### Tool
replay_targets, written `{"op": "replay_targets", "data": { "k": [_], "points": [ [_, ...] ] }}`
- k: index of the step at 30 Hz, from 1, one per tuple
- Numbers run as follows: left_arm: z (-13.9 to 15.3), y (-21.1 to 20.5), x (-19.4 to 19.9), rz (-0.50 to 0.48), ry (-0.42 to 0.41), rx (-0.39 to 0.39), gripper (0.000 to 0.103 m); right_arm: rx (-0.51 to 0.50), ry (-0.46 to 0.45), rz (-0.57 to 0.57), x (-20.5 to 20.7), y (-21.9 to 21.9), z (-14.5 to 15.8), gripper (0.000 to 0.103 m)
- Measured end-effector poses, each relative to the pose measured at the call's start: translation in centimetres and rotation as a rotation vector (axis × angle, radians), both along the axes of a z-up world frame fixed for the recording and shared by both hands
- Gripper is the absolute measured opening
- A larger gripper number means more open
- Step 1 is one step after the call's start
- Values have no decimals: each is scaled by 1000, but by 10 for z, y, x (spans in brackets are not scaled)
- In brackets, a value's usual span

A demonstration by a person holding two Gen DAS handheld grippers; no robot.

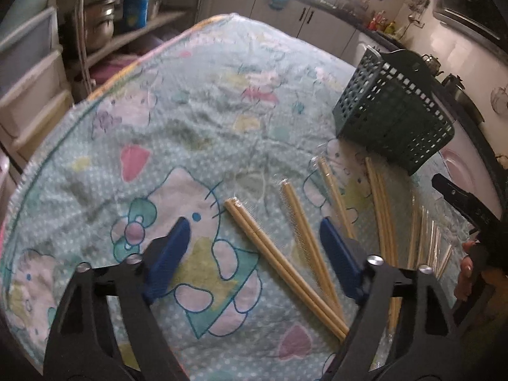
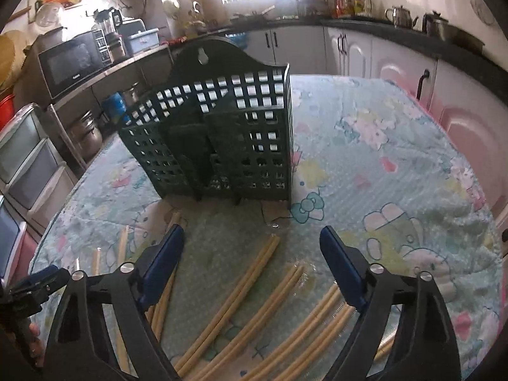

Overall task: Organize utensils
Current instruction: 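Lower the left tool onto wooden chopsticks and close it while the right tool grasps chopsticks too, then lift the chopsticks with both tools and carry them over the green caddy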

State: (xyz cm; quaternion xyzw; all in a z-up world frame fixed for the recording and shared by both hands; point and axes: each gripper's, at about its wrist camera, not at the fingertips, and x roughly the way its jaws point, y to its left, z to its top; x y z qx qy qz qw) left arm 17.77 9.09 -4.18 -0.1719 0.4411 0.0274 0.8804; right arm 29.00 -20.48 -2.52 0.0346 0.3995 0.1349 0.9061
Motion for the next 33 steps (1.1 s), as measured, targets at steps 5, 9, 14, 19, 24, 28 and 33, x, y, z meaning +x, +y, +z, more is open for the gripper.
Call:
{"op": "replay_targets", "data": {
  "k": [5, 9, 14, 19, 24, 28, 33],
  "points": [
    [-10, 5, 7, -4, 32, -59, 53, -1, 40, 3, 15, 2, -12, 73],
    [-11, 4, 14, -7, 41, -70, 48, -15, 60, 10, 23, 4, -18, 71],
    [-12, 6, 24, -6, 42, -55, 30, -18, 97, 7, 32, 5, -28, 62],
    [-13, 17, 28, -5, 35, -66, 16, -20, 123, -10, 38, 3, -35, 43],
    [-7, 18, 31, -24, 13, -73, 9, 21, 123, 11, 38, -1, -34, 15],
    [4, 20, 30, -43, -22, -75, 7, 53, 95, 43, 33, -3, -23, 10],
    [27, 21, 30, -66, -83, -76, 6, 97, 35, 100, 21, -5, 4, 7]
  ]
}}
